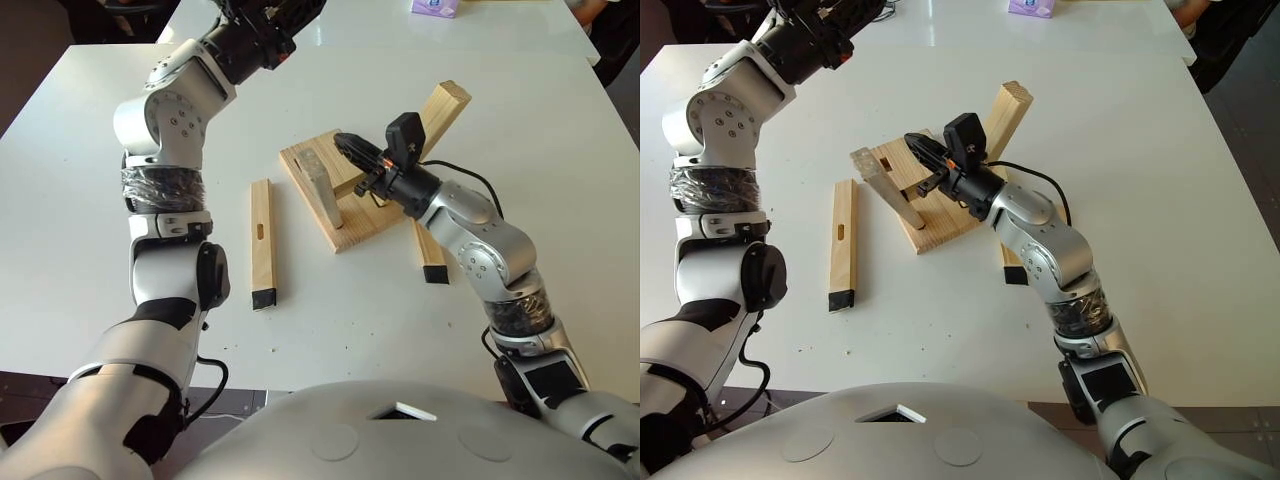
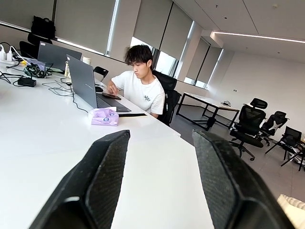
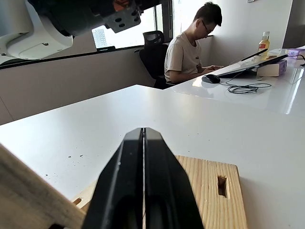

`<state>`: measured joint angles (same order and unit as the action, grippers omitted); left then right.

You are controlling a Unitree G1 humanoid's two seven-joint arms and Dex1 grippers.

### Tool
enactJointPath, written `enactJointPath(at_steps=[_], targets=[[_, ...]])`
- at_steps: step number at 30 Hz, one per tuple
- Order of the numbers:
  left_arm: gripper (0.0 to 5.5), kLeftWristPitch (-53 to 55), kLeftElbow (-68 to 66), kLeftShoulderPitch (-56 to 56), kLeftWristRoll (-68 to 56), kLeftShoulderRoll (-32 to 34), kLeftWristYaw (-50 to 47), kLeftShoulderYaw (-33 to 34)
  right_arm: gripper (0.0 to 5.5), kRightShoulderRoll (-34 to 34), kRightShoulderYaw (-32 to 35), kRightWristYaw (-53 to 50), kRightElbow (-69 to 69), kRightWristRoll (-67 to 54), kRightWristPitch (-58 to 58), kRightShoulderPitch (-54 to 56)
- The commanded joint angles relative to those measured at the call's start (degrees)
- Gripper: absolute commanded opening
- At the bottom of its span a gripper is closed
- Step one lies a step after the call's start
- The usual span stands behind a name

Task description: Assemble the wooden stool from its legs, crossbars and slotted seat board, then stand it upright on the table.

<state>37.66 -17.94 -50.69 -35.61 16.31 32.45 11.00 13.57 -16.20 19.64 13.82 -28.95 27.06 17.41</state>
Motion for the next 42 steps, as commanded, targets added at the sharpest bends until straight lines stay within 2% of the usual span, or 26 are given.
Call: enactJointPath(at_steps=[1,6,9,12,16,18,20,23,28,31,35,42], targets=[[2.45,1.05,1.40,1.44,1.06,-0.03,-0.06,-1.21,0.03,-1.08,1.49,-0.28,-2.01,-0.25,3.94,-2.80],[2.45,1.00,3.34,3.47,1.82,0.70,-0.32,-1.33,0.03,-2.68,7.68,-1.55,10.55,-8.49,8.34,0.43],[2.45,0.36,4.90,5.91,3.35,2.42,-0.20,-1.74,0.03,-2.87,13.24,-4.03,19.73,-19.50,12.75,3.19],[2.45,-1.99,8.65,11.41,8.32,6.08,-0.72,-3.58,0.03,0.11,19.94,-8.57,26.27,-32.63,15.35,6.42],[2.45,-3.73,19.41,25.07,15.63,10.72,-5.37,-3.40,0.03,13.44,34.94,-10.50,28.50,-42.79,15.99,4.52],[2.45,-5.53,25.92,32.40,19.21,11.74,-7.55,-3.75,0.03,20.98,42.34,-6.11,25.79,-38.55,15.89,-0.45],[2.45,-6.05,31.20,37.95,22.13,11.53,-10.30,-4.31,0.03,26.47,46.45,-1.95,20.09,-30.92,13.80,-4.66],[2.45,-6.63,36.62,41.98,24.06,10.84,-11.65,-5.35,0.03,29.32,43.76,2.12,10.04,-17.70,6.22,-7.26],[2.45,-6.34,36.42,40.06,23.77,9.70,-10.84,-7.15,0.03,19.46,29.85,3.58,-8.23,-2.31,-7.24,-0.74],[2.45,-6.55,35.34,39.12,23.57,8.94,-10.26,-8.75,0.03,13.09,23.80,5.25,-18.43,3.61,-13.96,4.03],[2.45,-6.87,34.79,39.82,23.75,8.63,-8.77,-11.50,0.03,8.37,20.69,8.73,-26.24,6.21,-18.47,7.90],[2.45,-7.25,33.74,41.71,24.54,10.24,-4.70,-15.42,0.03,5.07,18.38,16.73,-29.34,5.75,-19.13,9.49]])
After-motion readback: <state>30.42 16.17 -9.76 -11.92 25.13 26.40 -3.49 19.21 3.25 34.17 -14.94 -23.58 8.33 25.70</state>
